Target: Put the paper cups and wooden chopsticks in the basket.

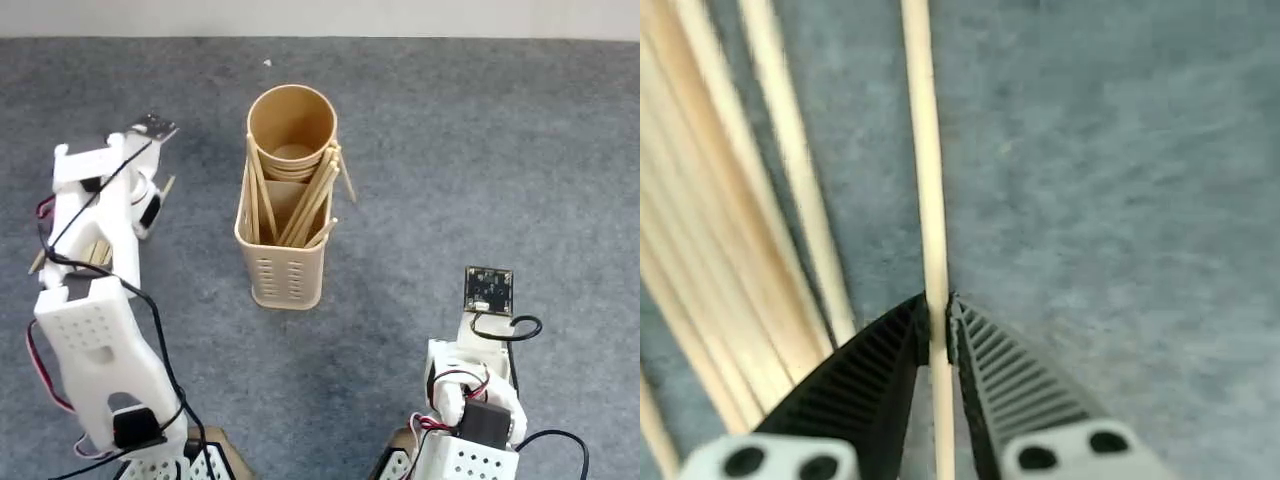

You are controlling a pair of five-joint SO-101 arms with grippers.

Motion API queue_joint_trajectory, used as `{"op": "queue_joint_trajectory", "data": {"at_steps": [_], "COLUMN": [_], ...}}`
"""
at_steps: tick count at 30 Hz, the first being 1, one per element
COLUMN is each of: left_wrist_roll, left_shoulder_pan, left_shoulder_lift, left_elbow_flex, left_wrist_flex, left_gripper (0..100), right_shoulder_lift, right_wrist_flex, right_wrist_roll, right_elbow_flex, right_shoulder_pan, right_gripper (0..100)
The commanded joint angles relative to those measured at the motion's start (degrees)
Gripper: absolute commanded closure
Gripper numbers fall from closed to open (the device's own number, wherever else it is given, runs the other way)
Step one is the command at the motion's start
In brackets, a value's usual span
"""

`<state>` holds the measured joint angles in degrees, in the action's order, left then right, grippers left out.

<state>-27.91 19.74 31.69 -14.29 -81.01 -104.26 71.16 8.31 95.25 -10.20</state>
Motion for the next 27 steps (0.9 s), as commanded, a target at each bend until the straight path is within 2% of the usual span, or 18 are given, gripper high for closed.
{"op": "queue_joint_trajectory", "data": {"at_steps": [1,6,14,18,24,27], "left_wrist_roll": [2.2,7.12,24.44,27.52,33.85,34.02], "left_shoulder_pan": [-4.44,-13.05,-31.25,-35.47,-36.35,-38.02], "left_shoulder_lift": [-8.92,-24.48,-53.41,-63.78,-75.3,-77.76], "left_elbow_flex": [-5.05,-6.73,-6.2,-1.19,11.74,13.67], "left_wrist_flex": [-5.19,-9.58,-8.44,-0.79,18.2,21.45], "left_gripper": [100,100,100,99,99,99], "right_shoulder_lift": [-0.66,-0.66,-0.66,-0.66,-0.66,-0.66], "right_wrist_flex": [0.22,0.22,0.22,0.22,0.22,0.22], "right_wrist_roll": [-0.7,-0.7,-0.7,-0.7,-0.7,-0.7], "right_elbow_flex": [7.78,7.78,7.78,7.78,7.78,7.78], "right_shoulder_pan": [-0.4,-0.4,-0.4,-0.4,-0.4,-0.4], "right_gripper": [99.3,99.3,99.3,99.3,99.3,99.3]}}
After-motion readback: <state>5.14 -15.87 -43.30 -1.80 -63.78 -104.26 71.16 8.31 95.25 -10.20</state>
